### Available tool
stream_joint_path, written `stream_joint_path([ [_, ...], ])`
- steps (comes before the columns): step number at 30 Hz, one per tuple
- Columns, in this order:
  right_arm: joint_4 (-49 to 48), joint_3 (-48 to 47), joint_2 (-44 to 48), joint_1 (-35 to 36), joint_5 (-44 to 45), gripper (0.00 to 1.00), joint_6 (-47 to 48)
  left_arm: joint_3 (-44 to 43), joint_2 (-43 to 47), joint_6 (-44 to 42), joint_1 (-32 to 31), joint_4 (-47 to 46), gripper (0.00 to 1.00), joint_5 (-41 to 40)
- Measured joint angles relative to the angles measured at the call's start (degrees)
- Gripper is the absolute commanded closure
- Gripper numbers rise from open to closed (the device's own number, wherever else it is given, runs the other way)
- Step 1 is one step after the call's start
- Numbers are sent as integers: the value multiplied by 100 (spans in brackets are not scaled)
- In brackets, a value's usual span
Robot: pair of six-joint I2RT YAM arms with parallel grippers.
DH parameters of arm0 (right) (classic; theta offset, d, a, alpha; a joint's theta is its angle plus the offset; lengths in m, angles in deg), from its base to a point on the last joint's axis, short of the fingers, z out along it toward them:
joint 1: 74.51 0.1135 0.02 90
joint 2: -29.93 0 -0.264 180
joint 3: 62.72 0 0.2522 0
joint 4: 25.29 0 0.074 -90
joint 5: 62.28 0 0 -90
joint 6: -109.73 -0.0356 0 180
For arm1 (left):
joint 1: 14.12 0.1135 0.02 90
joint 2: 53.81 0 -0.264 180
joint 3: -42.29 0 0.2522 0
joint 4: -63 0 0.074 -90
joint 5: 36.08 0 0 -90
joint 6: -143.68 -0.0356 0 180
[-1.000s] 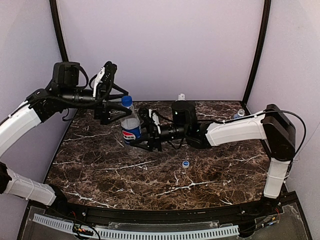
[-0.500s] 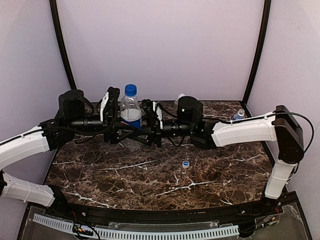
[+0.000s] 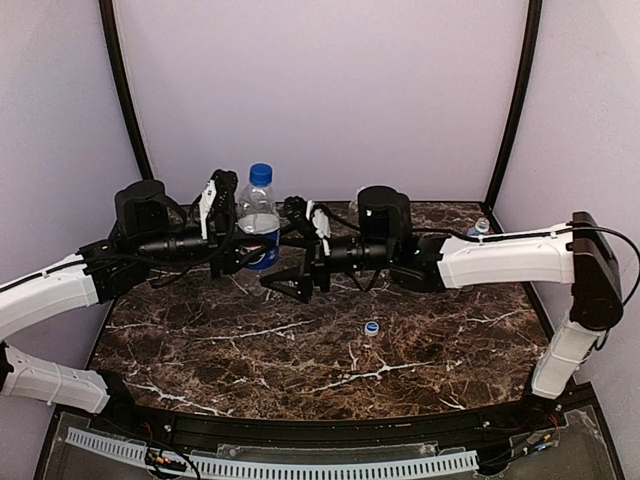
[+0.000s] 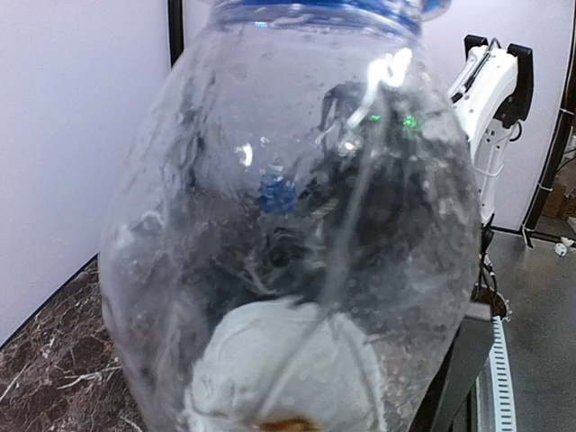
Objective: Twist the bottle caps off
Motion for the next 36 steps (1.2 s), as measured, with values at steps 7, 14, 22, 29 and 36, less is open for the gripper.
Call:
stream_joint_path([
  [7, 1725, -90, 1499, -66, 796, 1, 52, 133, 68, -1043, -35, 420, 65, -1683],
  [14, 2839, -1449, 1314, 17, 2063, 31, -951, 310, -111, -2347, -435, 459, 68, -3311],
  [22, 3775, -2479, 481, 44, 2710, 37, -1565, 315, -175, -2863, -586, 457, 68, -3849],
  [29, 4054, -2549, 365, 59, 2638, 44, -1714, 317, -254, -2983, -588, 476, 68, -3939],
  [36, 4199, -2549, 339, 63, 2369, 52, -1740, 317, -262, -3008, -599, 417, 68, -3958],
])
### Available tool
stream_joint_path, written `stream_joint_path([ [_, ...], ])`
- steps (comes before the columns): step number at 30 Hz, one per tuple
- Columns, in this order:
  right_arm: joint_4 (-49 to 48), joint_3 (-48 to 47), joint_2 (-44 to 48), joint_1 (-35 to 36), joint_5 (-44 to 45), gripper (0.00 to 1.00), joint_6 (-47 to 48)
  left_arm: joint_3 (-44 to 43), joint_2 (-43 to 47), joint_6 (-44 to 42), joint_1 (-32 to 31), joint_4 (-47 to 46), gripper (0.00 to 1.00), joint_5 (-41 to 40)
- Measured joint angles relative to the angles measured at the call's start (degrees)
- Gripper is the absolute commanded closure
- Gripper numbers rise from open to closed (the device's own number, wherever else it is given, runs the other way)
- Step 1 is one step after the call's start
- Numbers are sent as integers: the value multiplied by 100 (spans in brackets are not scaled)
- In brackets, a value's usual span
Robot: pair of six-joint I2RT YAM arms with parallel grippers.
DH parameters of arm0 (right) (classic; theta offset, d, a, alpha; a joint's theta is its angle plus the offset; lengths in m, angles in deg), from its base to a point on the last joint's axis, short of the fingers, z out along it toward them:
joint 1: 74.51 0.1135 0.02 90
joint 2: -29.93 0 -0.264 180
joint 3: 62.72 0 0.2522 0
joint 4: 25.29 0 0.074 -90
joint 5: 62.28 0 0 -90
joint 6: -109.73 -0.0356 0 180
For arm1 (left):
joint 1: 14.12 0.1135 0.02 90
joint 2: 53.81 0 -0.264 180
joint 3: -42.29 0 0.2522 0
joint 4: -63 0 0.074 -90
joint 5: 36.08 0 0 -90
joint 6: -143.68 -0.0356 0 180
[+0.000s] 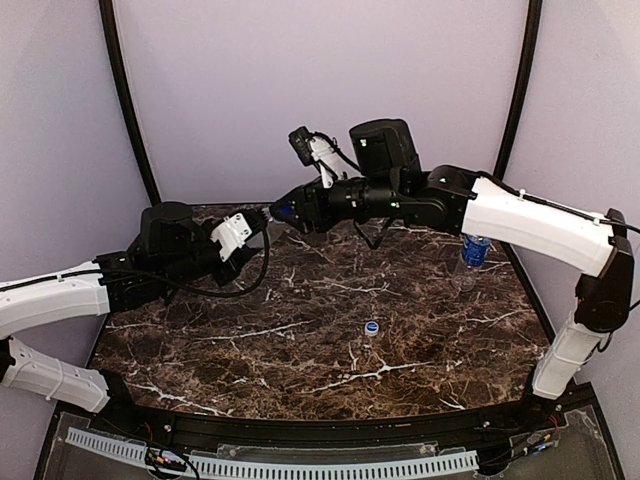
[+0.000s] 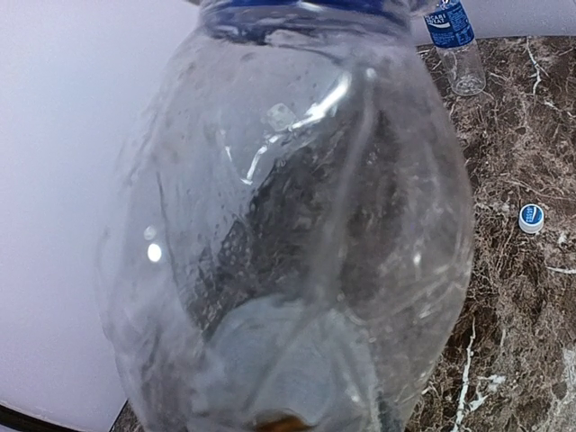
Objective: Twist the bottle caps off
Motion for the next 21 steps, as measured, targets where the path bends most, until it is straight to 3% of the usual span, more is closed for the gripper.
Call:
stream_joint_path([
  [3, 20, 0, 0, 2, -17, 65, 31, 0, 0, 0, 0, -4, 68, 0],
  [8, 48, 0, 0, 26, -94, 69, 42, 0, -4, -9, 0, -11, 68, -7],
  [12, 55, 0, -7, 26, -168, 100, 114, 0, -4, 4, 0, 0, 70, -7],
  [16, 181, -2, -7, -24, -461, 100, 470, -7, 0, 74, 2, 166, 74, 238],
  [21, 979, -55, 9, -101, -1434, 100, 1921, -153, 35, 223, 61, 1187, 77, 1626],
])
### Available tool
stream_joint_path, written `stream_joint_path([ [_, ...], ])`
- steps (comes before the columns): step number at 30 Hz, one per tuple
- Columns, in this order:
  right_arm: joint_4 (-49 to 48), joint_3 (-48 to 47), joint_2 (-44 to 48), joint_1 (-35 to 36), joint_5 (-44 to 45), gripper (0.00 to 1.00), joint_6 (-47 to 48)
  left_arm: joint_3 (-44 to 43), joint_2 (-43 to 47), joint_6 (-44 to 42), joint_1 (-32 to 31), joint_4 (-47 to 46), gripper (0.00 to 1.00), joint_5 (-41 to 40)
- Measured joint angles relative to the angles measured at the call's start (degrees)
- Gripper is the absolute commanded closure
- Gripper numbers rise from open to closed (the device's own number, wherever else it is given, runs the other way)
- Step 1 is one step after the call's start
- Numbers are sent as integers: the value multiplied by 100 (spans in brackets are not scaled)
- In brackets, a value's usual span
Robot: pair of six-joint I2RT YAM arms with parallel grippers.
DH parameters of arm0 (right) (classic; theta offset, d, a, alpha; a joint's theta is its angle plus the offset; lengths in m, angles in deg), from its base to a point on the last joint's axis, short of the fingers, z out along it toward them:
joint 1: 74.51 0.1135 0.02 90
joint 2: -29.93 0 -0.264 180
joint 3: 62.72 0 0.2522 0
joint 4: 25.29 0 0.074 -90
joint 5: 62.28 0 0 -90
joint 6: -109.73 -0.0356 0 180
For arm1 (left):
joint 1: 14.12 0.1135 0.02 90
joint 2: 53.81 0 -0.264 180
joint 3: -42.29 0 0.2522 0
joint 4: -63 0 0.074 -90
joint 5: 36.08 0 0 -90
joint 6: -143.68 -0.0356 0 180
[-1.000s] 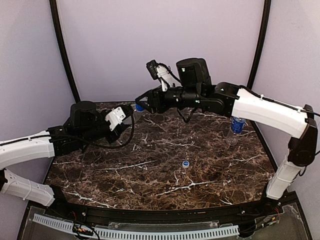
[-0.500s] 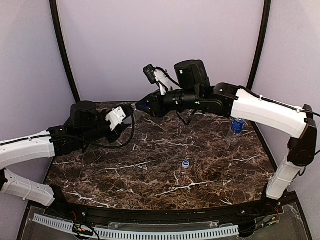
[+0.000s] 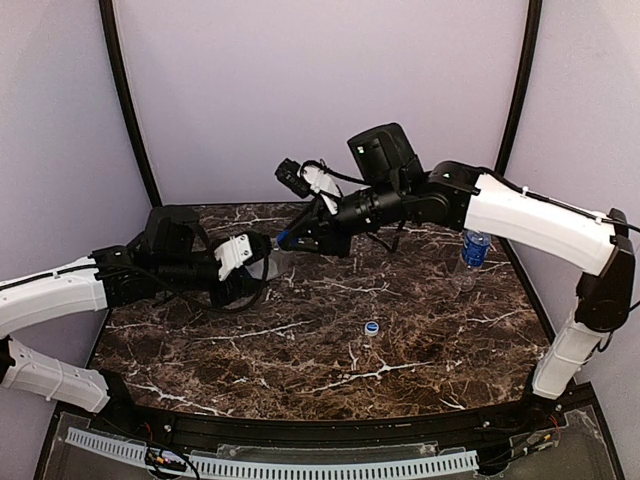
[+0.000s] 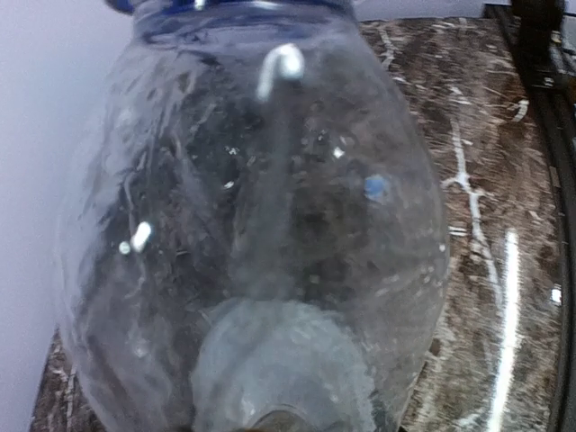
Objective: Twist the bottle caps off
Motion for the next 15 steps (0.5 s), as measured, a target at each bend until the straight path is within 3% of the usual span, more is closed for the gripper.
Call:
stream_joint_path([
  [6, 1228, -188, 63, 483, -407, 100, 2627, -382, -133, -369, 15, 1735, 81, 2218],
  [11, 1882, -321, 68, 1019, 83, 100, 4870, -542, -326, -938, -39, 2468, 81, 2929],
  [14, 1974, -304, 85, 1176, 468, 100, 5724, -557, -387, -1126, -46, 2601, 81, 3008],
  [15, 1958, -251, 109, 1209, 616, 95, 5971, -557, -402, -1163, -44, 2614, 81, 2999],
])
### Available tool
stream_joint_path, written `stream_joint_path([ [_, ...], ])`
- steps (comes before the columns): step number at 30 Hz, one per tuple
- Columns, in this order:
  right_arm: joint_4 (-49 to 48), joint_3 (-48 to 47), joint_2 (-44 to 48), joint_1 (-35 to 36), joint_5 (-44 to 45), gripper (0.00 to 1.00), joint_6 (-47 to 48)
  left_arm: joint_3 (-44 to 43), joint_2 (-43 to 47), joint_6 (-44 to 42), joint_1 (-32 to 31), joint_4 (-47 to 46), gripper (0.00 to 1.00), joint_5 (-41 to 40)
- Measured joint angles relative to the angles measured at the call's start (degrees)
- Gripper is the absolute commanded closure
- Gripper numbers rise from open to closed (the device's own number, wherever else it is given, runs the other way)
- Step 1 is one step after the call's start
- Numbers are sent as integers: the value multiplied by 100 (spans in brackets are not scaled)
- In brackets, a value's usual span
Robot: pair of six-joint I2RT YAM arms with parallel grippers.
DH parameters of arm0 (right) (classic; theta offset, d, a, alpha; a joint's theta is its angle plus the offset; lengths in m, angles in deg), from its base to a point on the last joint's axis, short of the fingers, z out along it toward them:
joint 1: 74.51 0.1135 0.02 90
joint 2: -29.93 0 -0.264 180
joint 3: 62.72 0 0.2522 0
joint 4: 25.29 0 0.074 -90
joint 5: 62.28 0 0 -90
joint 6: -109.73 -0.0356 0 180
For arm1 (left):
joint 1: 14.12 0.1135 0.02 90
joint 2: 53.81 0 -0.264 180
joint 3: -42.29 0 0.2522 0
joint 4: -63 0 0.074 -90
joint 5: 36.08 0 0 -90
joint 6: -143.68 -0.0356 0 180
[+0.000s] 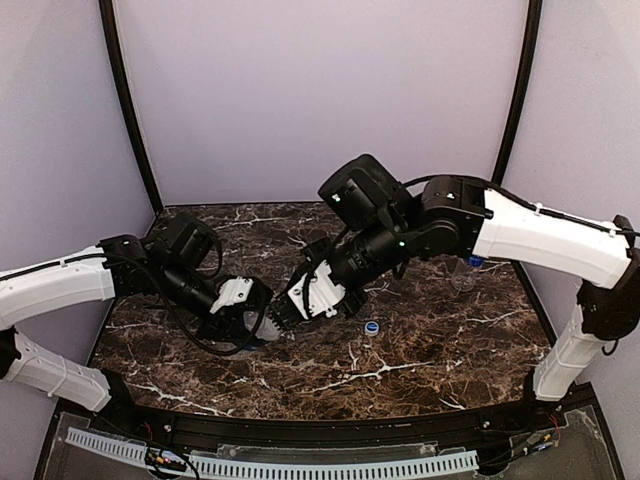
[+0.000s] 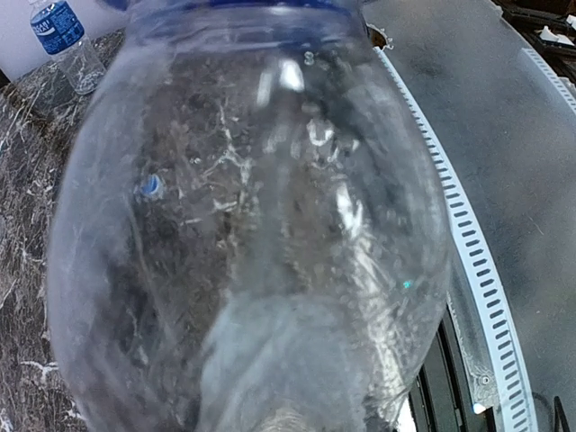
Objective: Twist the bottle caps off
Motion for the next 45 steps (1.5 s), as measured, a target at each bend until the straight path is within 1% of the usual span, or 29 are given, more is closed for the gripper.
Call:
stream_joint_path([
  [1, -85, 153, 48, 33, 186, 85, 297, 0, -15, -22, -2, 11, 81, -15],
  [2, -114, 195, 96, 59, 232, 63, 348, 0, -24, -24, -2, 13, 81, -42],
  [3, -262, 332, 170, 81, 323, 49, 446, 0, -26, -17, -2, 9, 81, -74],
  [4, -396, 479, 251, 85, 411, 38, 490, 0, -26, 0, 0, -17, 81, -109],
  [5, -605, 654, 348, 87, 564, 24, 494, 0, -26, 55, -2, -94, 82, -70],
  [7, -898, 898, 503, 59, 831, 4, 286, 0, 15, 197, -31, -365, 82, -55],
  [8, -1005, 953, 551, 22, 920, 2, 90, 0, 37, 273, -39, -503, 82, -85],
  [12, -1552, 964, 772, -214, 1038, 1, -1071, 111, 122, 656, -52, -1268, 79, -566],
  [15, -1843, 870, 970, -579, 966, 2, -2273, 348, 151, 957, -52, -2044, 76, -1416],
  [18, -2055, 669, 1027, -946, 855, 9, -3611, 509, 149, 1132, -52, -2702, 76, -2323],
  [21, -2114, 407, 885, -1071, 855, 18, -4730, 553, 131, 1231, -52, -3230, 75, -3117],
  [22, -2092, 243, 758, -1078, 911, 20, -5230, 553, 125, 1263, -52, -3383, 75, -3357],
  [24, -2074, -2, 511, -1088, 1032, 23, -5980, 553, 118, 1303, -52, -3598, 75, -3707],
  [27, -2002, -136, 240, -1091, 1161, 29, -6822, 560, 116, 1335, -52, -3783, 75, -4035],
  [29, -1869, -232, 76, -1099, 1182, 35, -7197, 560, 114, 1351, -52, -3827, 75, -4140],
  [33, -1759, -505, -166, -1108, 1180, 39, -7563, 570, 107, 1370, -52, -3886, 75, -4238],
  [35, -1755, -623, -238, -1110, 1145, 43, -7681, 570, 107, 1379, -52, -3899, 75, -4249],
  [38, -1762, -726, -304, -1110, 1088, 51, -7748, 570, 107, 1379, -52, -3921, 75, -4253],
  [43, -1759, -817, -459, -1110, 1064, 56, -7838, 570, 105, 1379, -52, -3943, 75, -4251],
  [45, -1751, -820, -514, -1110, 1062, 61, -7838, 570, 105, 1377, -52, -3945, 75, -4251],
])
